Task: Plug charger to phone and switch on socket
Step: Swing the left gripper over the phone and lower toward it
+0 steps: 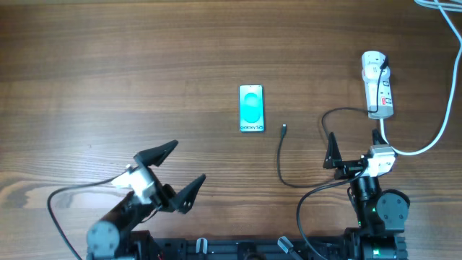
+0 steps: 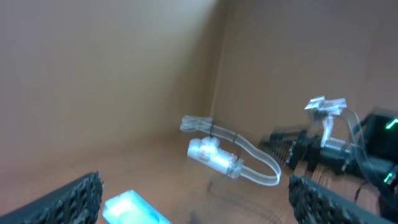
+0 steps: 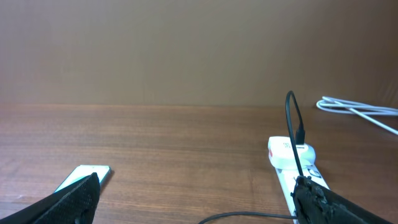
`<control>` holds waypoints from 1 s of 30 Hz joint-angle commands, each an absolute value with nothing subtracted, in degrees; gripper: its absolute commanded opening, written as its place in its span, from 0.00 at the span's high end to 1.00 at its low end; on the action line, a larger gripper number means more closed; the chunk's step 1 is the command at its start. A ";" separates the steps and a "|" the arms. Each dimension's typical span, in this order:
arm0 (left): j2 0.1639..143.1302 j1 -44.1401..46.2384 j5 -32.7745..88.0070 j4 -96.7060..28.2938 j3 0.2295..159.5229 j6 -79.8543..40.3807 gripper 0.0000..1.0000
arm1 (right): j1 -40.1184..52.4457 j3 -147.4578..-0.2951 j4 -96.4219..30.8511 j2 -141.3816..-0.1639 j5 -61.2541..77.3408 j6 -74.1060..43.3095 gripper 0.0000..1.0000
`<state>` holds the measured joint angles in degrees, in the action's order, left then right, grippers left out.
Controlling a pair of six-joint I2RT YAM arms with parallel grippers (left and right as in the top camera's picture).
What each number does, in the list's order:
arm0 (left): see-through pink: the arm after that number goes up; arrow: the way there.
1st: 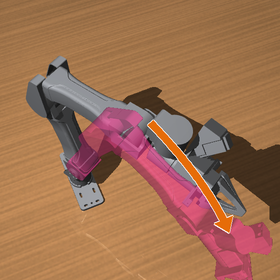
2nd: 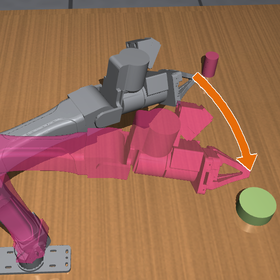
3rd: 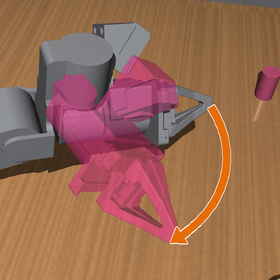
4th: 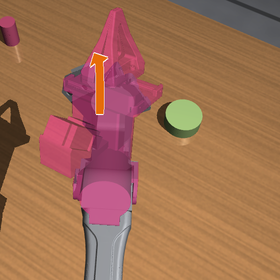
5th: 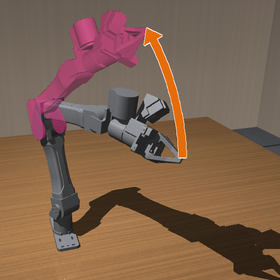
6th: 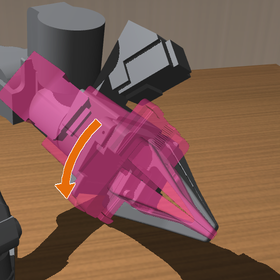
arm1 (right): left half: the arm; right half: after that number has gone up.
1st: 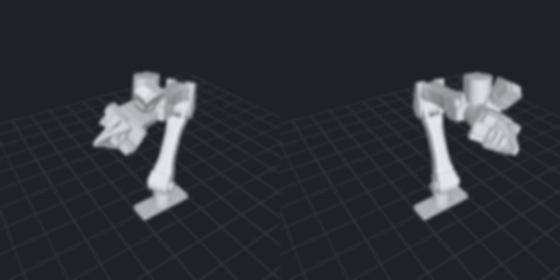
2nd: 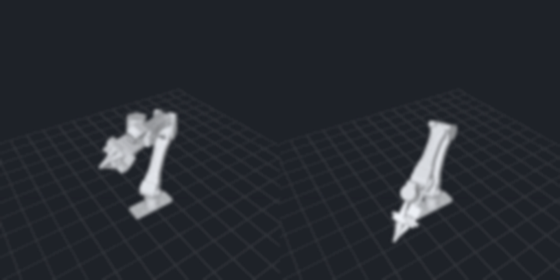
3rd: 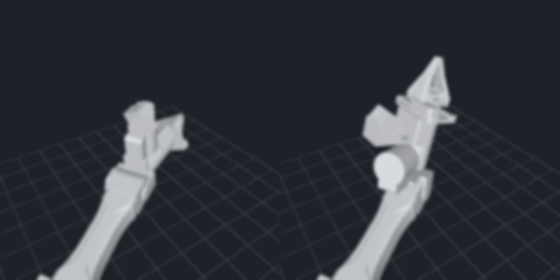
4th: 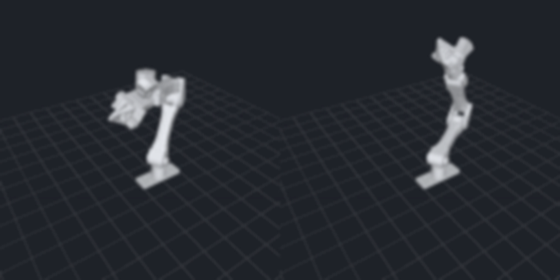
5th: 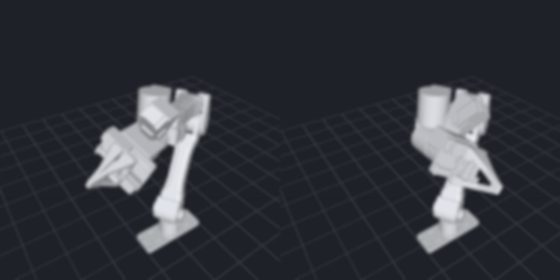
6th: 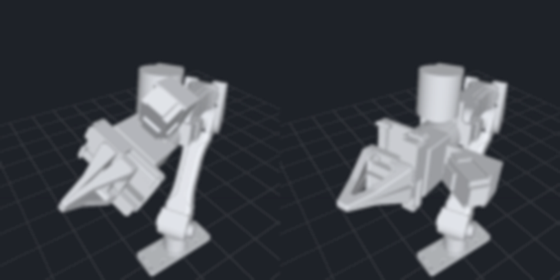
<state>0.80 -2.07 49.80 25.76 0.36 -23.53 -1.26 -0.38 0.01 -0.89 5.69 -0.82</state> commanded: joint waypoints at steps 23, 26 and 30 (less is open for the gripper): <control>49.76 -2.37 44.51 -55.13 72.16 -13.26 0.00 | -0.93 -0.30 0.14 -0.27 4.93 -1.54 0.00; 55.55 -2.37 50.65 -60.53 76.66 -15.86 0.00 | -0.93 -0.30 0.14 -0.27 4.95 -1.54 0.00; 60.10 -1.19 53.34 -61.36 76.75 -16.93 0.00 | -0.93 -0.30 0.14 -0.27 4.93 -1.52 0.00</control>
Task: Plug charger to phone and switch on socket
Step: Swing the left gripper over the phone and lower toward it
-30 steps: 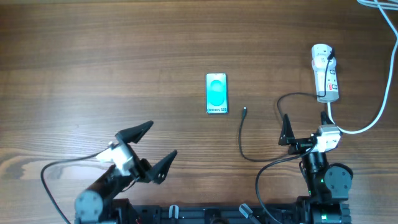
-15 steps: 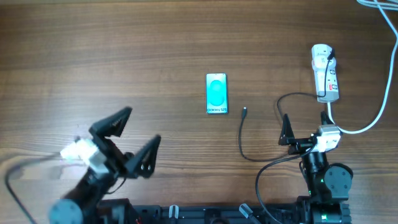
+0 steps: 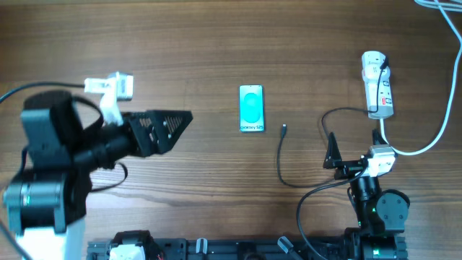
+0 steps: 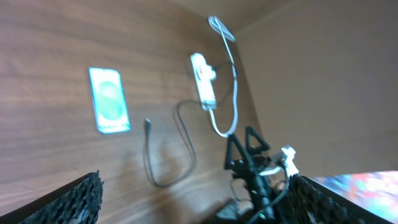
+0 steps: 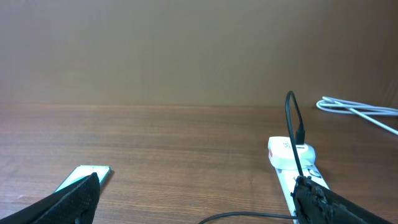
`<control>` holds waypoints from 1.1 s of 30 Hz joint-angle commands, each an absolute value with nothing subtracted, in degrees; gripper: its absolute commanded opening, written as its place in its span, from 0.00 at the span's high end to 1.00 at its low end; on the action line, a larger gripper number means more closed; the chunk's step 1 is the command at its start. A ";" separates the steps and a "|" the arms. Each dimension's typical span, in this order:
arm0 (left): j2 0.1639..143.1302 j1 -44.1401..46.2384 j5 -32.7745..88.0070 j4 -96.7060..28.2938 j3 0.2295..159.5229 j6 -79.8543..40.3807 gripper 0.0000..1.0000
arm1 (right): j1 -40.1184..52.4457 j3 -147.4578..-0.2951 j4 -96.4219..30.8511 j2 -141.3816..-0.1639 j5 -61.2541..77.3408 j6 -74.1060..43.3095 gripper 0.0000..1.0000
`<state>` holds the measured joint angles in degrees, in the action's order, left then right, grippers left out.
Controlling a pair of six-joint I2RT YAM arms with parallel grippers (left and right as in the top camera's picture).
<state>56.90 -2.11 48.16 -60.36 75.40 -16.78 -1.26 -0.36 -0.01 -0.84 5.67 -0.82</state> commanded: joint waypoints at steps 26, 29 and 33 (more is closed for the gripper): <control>115.72 33.28 1.52 -87.53 115.52 -36.49 0.00 | -0.93 -0.30 0.14 -0.27 4.93 -1.54 0.00; 118.41 33.28 2.07 -83.13 115.52 -36.51 0.00 | -0.93 -0.30 0.14 -0.27 4.95 -1.52 0.00; 119.83 33.28 2.07 -78.54 115.50 -36.53 0.00 | -0.93 -0.30 0.14 -0.27 4.95 -1.56 0.00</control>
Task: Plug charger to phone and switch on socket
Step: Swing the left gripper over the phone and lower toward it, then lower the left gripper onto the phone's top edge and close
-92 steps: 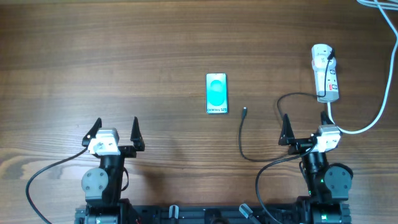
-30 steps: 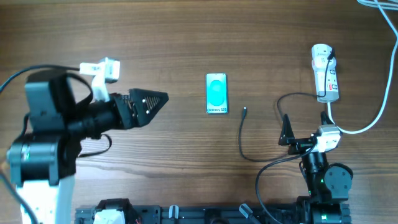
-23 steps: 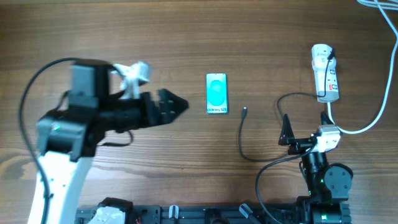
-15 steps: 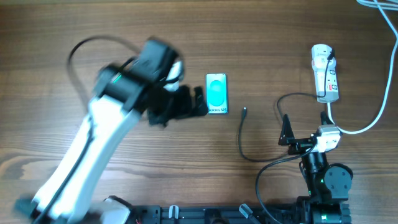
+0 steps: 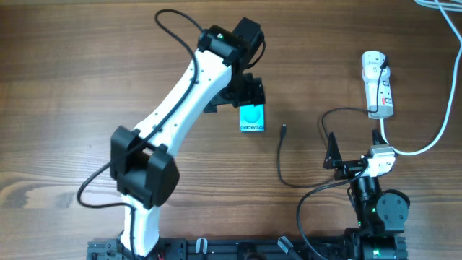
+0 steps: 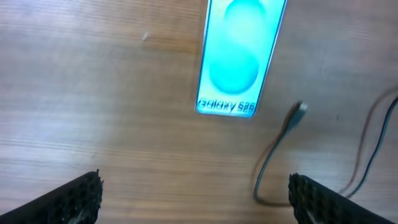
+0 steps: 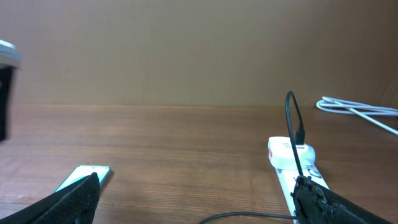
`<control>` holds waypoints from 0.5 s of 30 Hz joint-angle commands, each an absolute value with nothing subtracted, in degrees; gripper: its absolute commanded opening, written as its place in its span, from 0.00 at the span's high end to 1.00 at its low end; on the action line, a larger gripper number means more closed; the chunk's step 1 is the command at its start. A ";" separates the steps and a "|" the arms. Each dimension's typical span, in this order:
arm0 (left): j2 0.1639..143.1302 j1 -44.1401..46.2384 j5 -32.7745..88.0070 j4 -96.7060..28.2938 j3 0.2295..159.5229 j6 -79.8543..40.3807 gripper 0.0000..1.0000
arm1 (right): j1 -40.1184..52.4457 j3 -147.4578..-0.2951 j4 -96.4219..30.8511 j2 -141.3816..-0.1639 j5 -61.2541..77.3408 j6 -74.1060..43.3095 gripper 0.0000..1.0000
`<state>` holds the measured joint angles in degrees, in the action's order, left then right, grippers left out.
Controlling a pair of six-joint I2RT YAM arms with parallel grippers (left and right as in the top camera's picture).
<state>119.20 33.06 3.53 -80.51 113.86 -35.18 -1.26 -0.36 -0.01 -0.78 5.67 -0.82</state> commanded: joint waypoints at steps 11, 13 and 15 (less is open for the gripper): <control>126.98 35.24 3.99 -72.34 115.50 -36.36 0.00 | -0.93 -0.30 0.14 -0.27 4.93 -1.54 0.00; 128.73 35.31 4.56 -71.90 115.50 -36.42 0.00 | -0.93 -0.30 0.14 -0.27 4.93 -1.54 0.00; 130.65 35.24 5.78 -71.70 115.52 -36.23 0.01 | -0.93 -0.30 0.14 -0.27 4.93 -1.56 0.00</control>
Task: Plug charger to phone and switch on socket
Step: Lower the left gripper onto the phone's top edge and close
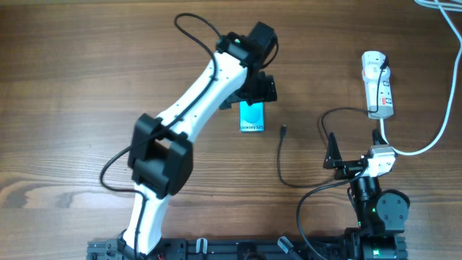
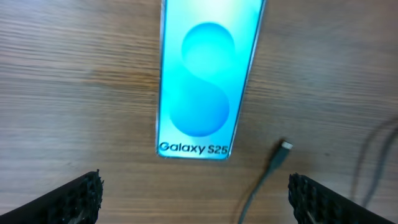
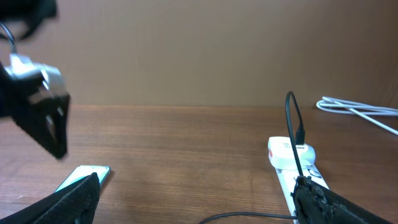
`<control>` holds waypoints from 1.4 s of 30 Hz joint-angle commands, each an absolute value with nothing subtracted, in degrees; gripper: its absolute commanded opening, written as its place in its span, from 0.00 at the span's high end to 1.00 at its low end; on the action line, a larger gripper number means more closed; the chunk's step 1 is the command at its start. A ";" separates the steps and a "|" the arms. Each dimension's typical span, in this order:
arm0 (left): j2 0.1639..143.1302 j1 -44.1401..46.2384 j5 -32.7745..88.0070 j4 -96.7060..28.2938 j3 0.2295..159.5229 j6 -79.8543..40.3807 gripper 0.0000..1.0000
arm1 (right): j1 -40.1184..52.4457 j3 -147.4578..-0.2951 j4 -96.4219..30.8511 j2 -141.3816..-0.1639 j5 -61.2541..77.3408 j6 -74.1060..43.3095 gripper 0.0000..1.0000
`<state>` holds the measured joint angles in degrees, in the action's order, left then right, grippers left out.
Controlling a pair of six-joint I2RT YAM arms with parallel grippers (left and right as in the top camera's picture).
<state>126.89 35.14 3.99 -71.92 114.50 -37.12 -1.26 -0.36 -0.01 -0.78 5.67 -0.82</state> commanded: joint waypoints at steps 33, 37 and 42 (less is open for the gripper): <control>136.05 35.70 -1.89 -61.41 115.50 -34.96 0.00 | -0.93 -0.30 0.14 -0.27 4.95 -1.54 0.00; 136.79 36.01 -3.16 -60.73 115.50 -34.74 0.00 | -0.93 -0.30 0.14 -0.27 4.95 -1.54 0.00; 138.41 36.45 -3.36 -59.59 115.50 -34.74 0.00 | -0.93 -0.30 0.14 -0.27 4.95 -1.56 0.00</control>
